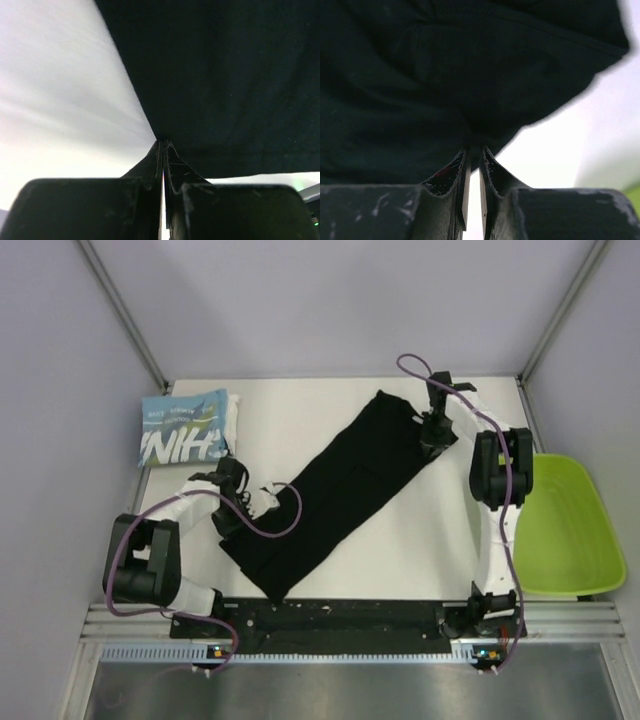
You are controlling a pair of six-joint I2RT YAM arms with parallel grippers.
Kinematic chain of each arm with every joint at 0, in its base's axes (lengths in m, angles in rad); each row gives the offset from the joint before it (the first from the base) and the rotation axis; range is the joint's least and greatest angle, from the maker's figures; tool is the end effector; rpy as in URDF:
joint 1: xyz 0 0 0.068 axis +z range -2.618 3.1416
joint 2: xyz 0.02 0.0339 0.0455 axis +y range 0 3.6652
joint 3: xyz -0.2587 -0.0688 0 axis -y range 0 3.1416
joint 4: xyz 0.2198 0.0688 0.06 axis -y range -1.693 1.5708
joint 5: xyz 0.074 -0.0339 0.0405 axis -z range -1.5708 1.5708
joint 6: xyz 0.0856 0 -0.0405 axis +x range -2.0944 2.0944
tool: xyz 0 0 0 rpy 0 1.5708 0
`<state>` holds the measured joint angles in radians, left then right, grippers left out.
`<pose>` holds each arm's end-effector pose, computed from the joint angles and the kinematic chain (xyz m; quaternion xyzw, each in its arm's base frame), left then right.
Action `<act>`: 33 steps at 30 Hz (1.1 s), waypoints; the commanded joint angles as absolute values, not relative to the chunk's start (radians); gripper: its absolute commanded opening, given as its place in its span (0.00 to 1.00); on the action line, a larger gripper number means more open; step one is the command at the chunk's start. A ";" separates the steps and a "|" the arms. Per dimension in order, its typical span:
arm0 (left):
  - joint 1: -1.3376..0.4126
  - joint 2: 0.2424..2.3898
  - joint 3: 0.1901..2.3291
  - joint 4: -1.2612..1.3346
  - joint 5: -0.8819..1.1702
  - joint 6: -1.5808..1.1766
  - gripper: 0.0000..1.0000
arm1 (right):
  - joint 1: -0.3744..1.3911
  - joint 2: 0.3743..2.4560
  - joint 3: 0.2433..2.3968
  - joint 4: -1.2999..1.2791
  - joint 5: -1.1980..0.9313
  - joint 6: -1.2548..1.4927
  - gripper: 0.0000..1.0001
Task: Fold and stack the t-shirts
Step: Rotate the tshirt 70 degrees
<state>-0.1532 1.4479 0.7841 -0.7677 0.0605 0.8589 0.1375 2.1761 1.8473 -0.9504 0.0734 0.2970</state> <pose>0.2171 -0.0388 0.1242 0.4852 0.8711 -0.0043 0.0757 0.4371 0.0541 0.1594 0.0841 0.9852 -0.0042 0.1496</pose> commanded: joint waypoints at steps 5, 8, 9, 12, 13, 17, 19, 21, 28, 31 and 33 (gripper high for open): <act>-0.383 1.477 0.660 -0.791 0.083 0.856 0.01 | 0.087 2.472 2.093 -0.923 -0.282 0.440 0.11; -0.497 1.509 0.673 -0.813 0.181 0.807 0.01 | 0.078 2.545 2.254 -0.865 -0.334 0.517 0.12; -0.540 1.517 0.690 -0.824 0.222 0.796 0.00 | 0.072 2.559 2.290 -0.818 -0.363 0.544 0.12; -0.681 1.522 0.748 -0.831 0.270 0.738 0.01 | 0.061 2.579 2.344 -0.671 -0.402 0.639 0.15; -0.710 1.516 0.773 -0.859 0.299 0.744 0.02 | 0.054 2.577 2.353 -0.643 -0.397 0.650 0.20; -0.761 1.410 0.822 -0.974 0.492 0.776 0.08 | 0.035 2.508 2.393 -0.630 -0.402 0.585 0.48; -0.758 1.303 0.815 -1.009 0.488 0.784 0.11 | 0.035 2.383 2.324 -0.632 -0.367 0.485 0.63; -0.749 1.159 0.808 -1.046 0.482 0.799 0.21 | 0.040 2.237 2.202 -0.629 -0.357 0.389 0.69; -0.733 0.873 0.756 -0.918 0.321 0.854 0.56 | 0.207 1.636 1.547 -0.408 -0.443 0.053 0.80; -0.733 0.945 0.761 -0.917 0.391 0.944 0.67 | 0.345 1.397 1.233 -0.302 -0.598 -0.145 0.80; -0.733 0.972 0.758 -0.948 0.478 1.027 0.69 | 0.423 1.250 1.061 -0.264 -0.762 -0.265 0.79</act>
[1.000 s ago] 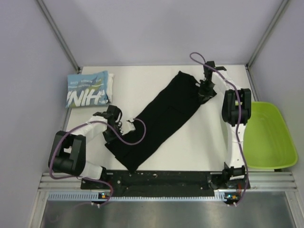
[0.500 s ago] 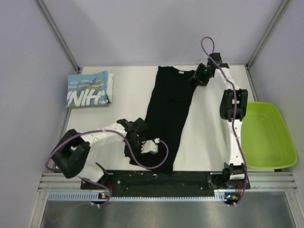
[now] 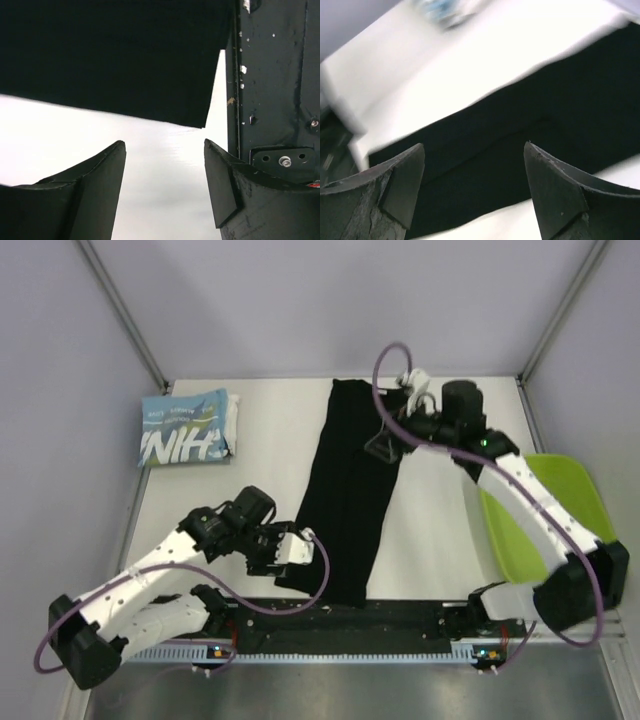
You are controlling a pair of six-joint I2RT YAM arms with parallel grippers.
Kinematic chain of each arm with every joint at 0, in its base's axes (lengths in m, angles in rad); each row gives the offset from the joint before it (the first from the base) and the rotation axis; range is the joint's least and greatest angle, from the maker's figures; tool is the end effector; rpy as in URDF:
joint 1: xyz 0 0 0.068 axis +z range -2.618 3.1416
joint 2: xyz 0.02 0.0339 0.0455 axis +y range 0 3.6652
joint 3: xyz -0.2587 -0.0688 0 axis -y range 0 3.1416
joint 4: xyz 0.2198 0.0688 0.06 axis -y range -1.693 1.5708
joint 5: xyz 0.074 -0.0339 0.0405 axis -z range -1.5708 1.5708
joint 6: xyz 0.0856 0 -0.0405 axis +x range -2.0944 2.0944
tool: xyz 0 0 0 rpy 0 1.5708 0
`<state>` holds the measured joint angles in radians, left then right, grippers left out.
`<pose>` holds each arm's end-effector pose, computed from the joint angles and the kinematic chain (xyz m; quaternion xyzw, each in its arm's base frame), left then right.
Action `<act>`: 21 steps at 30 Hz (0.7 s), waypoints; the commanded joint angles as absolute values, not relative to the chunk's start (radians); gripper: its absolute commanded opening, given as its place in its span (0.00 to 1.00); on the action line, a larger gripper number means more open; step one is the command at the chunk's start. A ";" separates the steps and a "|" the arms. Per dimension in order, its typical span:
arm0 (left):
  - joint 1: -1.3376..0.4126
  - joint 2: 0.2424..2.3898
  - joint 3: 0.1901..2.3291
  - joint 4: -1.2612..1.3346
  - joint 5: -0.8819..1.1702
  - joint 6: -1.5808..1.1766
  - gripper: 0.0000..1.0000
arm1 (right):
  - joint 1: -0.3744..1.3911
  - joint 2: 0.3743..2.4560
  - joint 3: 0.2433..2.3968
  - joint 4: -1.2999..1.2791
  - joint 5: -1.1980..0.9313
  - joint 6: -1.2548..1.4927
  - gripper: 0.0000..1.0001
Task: Fold and stack the t-shirts
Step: Rotate the tshirt 70 degrees, then grab the bottom of the folded rectangular tshirt with both arms
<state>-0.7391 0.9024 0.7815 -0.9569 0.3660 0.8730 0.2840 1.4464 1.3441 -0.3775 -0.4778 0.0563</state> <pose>0.0961 -0.1290 0.2140 0.7188 0.6282 -0.1600 0.2512 0.3209 0.1347 0.3382 -0.2163 0.8113 0.2847 0.4626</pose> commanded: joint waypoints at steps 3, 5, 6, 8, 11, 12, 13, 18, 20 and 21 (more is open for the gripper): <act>-0.733 0.992 0.723 -0.940 0.506 1.118 0.70 | 0.579 1.111 0.870 -0.282 -0.798 -0.449 0.78; -0.733 1.015 0.694 -0.914 0.497 1.153 0.70 | 0.688 1.068 0.787 -0.351 -0.787 -0.575 0.77; -0.733 1.037 0.680 -0.901 0.492 1.173 0.70 | 0.743 1.056 0.760 -0.421 -0.769 -0.645 0.76; -0.733 1.069 0.655 -0.879 0.485 1.181 0.72 | 0.852 1.034 0.704 -0.465 -0.683 -0.730 0.75; -0.733 1.098 0.631 -0.848 0.485 1.193 0.96 | 1.023 1.037 0.609 -0.453 -0.510 -0.814 0.75; -0.735 1.104 0.623 -0.842 0.486 1.200 0.96 | 1.066 1.051 0.589 -0.439 -0.456 -0.834 0.75; -0.735 1.106 0.614 -0.827 0.488 1.206 0.96 | 1.101 1.069 0.577 -0.424 -0.409 -0.851 0.74; -0.738 1.144 0.581 -0.772 0.483 1.200 0.90 | 1.224 1.172 0.551 -0.295 -0.302 -0.900 0.72; -0.739 1.176 0.577 -0.772 0.476 1.190 0.83 | 1.233 1.209 0.560 -0.270 -0.298 -0.913 0.68; -0.739 1.193 0.578 -0.772 0.471 1.184 0.76 | 1.238 1.221 0.563 -0.265 -0.311 -0.926 0.66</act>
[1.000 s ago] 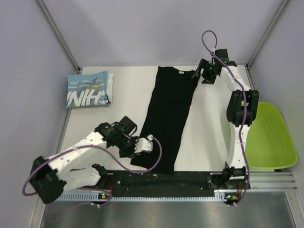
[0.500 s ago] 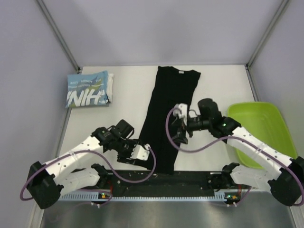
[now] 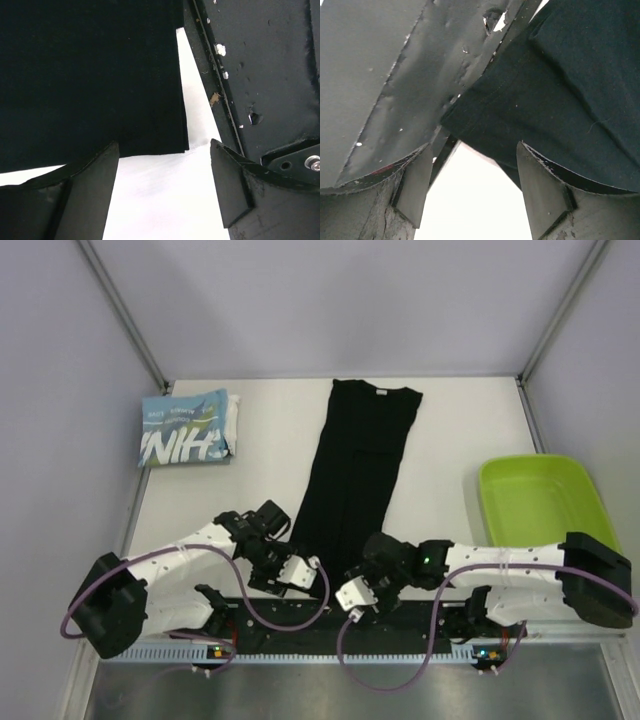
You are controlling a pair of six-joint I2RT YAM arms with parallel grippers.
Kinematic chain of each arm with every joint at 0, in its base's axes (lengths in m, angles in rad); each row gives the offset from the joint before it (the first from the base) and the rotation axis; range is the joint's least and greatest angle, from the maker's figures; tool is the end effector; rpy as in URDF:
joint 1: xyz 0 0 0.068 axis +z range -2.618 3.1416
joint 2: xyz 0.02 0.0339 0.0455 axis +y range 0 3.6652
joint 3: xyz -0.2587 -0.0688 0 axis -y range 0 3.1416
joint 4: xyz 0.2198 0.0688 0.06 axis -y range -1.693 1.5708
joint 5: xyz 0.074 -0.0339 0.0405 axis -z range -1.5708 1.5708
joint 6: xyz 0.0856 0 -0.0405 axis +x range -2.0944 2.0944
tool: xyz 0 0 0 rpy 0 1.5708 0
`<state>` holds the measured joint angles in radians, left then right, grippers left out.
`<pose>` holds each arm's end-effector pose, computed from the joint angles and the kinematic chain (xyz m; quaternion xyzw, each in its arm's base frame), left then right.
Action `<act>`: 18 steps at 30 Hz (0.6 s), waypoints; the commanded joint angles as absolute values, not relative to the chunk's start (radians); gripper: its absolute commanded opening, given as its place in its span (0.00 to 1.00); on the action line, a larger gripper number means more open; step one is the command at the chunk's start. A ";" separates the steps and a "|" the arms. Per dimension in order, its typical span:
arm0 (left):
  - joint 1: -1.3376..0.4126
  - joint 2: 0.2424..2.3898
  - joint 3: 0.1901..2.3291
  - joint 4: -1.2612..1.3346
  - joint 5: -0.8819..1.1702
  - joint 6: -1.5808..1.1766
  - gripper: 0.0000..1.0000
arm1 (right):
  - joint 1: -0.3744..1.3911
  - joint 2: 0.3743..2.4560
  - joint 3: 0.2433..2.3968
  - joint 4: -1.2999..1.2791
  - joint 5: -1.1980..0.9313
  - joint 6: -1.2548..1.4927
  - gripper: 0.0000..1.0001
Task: Fold and stack the t-shirts
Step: Grab the bottom of the folded rectangular tshirt with both arms
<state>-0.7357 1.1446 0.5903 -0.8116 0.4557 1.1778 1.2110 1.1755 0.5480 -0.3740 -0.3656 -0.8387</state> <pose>0.0950 -0.1368 0.1367 0.8053 0.5395 -0.1974 0.1465 0.0476 0.2134 0.1421 -0.8331 0.4464 0.2226 0.2391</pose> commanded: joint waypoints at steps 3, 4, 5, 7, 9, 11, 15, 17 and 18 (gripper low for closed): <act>-0.741 1.247 0.592 -0.762 0.448 1.143 0.57 | 1.253 1.247 0.551 -0.249 -0.347 -0.962 0.55; -0.742 1.264 0.595 -0.762 0.439 1.140 0.56 | 1.261 1.261 0.548 -0.252 -0.351 -0.971 0.51; -0.742 1.278 0.597 -0.762 0.430 1.137 0.53 | 1.269 1.276 0.548 -0.256 -0.354 -0.977 0.49; -0.742 1.313 0.595 -0.749 0.407 1.117 0.51 | 1.284 1.304 0.551 -0.276 -0.360 -0.991 0.42; -0.744 1.342 0.612 -0.756 0.391 1.089 0.44 | 1.307 1.313 0.549 -0.285 -0.368 -0.994 0.29; -0.744 1.361 0.632 -0.772 0.382 1.071 0.32 | 1.310 1.298 0.548 -0.288 -0.371 -0.982 0.12; -0.749 1.370 0.650 -0.779 0.368 1.020 0.00 | 1.310 1.214 0.540 -0.322 -0.344 -0.963 0.00; -0.750 1.355 0.681 -0.830 0.388 1.012 0.00 | 1.307 1.140 0.538 -0.328 -0.327 -0.925 0.00; -0.752 1.341 0.707 -0.853 0.409 0.996 0.00 | 1.299 1.084 0.538 -0.327 -0.319 -0.896 0.00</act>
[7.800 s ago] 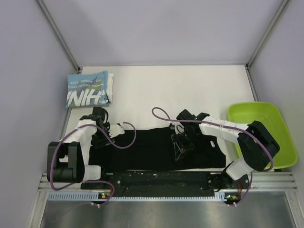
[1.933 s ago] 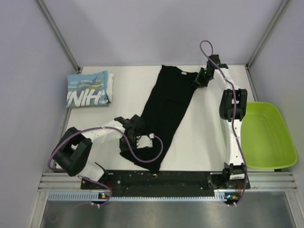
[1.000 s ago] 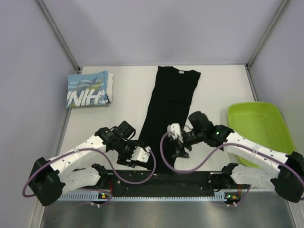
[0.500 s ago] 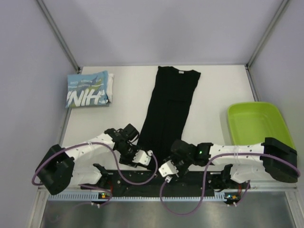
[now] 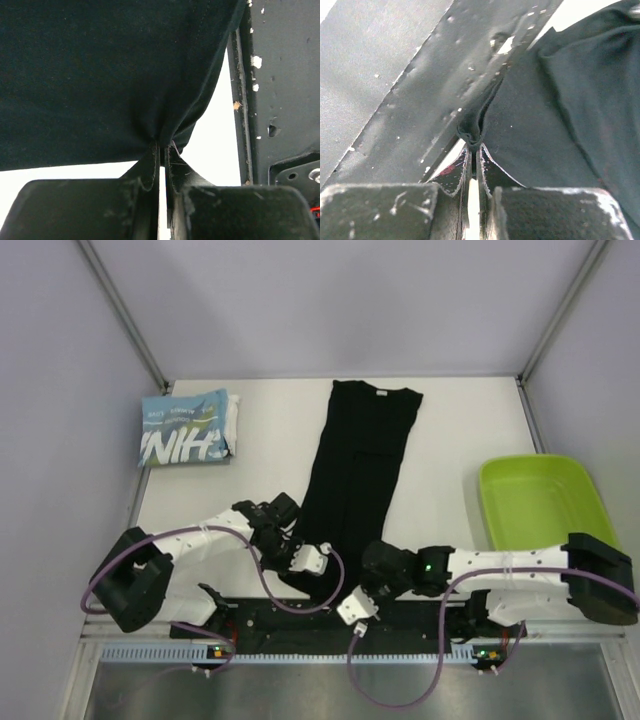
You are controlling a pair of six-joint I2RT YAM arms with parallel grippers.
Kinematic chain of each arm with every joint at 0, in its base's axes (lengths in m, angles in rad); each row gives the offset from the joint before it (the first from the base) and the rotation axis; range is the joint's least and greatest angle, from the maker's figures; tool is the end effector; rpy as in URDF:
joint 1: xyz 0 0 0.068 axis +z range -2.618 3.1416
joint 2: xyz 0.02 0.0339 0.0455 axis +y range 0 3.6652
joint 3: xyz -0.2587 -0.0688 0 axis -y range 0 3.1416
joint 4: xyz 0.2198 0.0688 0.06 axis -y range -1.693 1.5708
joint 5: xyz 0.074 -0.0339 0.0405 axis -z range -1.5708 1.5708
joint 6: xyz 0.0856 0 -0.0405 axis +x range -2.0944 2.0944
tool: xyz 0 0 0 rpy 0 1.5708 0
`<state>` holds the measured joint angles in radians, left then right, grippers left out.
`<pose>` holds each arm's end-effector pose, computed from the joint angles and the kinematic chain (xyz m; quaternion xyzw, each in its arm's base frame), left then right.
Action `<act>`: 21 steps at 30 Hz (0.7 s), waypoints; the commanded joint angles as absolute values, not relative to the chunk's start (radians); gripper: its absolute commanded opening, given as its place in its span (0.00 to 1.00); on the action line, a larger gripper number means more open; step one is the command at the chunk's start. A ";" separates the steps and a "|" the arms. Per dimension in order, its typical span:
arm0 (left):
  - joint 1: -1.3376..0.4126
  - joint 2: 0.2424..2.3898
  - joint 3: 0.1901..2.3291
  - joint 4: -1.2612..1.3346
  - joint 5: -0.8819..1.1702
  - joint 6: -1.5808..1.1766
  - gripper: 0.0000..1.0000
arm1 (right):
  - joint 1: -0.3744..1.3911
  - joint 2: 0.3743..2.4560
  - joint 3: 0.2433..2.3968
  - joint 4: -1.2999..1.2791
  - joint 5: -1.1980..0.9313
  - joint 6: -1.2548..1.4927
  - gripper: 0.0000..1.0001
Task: Fold and stack the t-shirts
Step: Grab the bottom of the folded rectangular tshirt with both arms, then fold the folded rectangular tshirt in 1/3 of the way
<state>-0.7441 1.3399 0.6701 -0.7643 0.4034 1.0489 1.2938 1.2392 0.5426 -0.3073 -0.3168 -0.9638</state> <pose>0.1179 -0.1542 0.1246 0.7721 0.5996 -0.1874 0.0965 0.0362 0.2250 0.1321 -0.8758 0.3657 0.1947 0.2475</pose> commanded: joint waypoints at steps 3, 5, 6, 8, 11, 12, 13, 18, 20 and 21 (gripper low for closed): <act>-0.750 1.275 0.765 -0.859 0.436 0.930 0.00 | 1.249 0.981 0.534 -0.307 -0.276 -0.803 0.00; -0.750 1.241 0.804 -0.847 0.419 0.893 0.00 | 1.206 0.931 0.529 -0.298 -0.235 -0.775 0.00; -0.750 1.233 0.827 -0.844 0.401 0.873 0.00 | 1.180 0.908 0.531 -0.293 -0.224 -0.763 0.00; -0.749 1.238 0.882 -0.838 0.355 0.838 0.00 | 1.122 0.881 0.541 -0.290 -0.216 -0.741 0.00; -0.746 1.287 0.968 -0.835 0.269 0.786 0.00 | 1.025 0.874 0.571 -0.299 -0.212 -0.698 0.00; -0.742 1.307 1.000 -0.821 0.244 0.775 0.00 | 0.996 0.879 0.575 -0.299 -0.210 -0.695 0.00; -0.739 1.331 1.041 -0.804 0.212 0.761 0.00 | 0.956 0.885 0.583 -0.295 -0.213 -0.695 0.00; -0.690 1.509 1.227 -0.752 0.089 0.716 0.00 | 0.752 0.960 0.643 -0.192 -0.213 -0.614 0.00; -0.663 1.589 1.311 -0.752 0.065 0.697 0.00 | 0.694 1.008 0.656 -0.117 -0.186 -0.592 0.00; -0.654 1.627 1.356 -0.749 0.052 0.684 0.00 | 0.672 1.038 0.669 -0.088 -0.177 -0.592 0.00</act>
